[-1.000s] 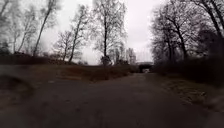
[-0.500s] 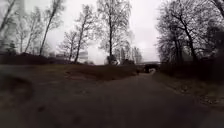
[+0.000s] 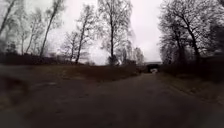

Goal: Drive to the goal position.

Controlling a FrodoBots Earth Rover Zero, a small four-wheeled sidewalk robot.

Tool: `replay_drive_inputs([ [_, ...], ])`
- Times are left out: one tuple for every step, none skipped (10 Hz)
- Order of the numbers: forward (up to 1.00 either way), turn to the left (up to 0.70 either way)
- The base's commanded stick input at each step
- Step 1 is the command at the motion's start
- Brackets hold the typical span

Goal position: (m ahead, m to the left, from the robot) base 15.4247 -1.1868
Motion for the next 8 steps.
replay_drive_inputs([
  [0.7,0.0],
  [0.7,0.0],
  [0.7,0.0],
  [0.7,0.0],
  [0.7,0.0],
  [0.7,0.0],
  [0.7,0.0],
  [0.7,0.0],
])
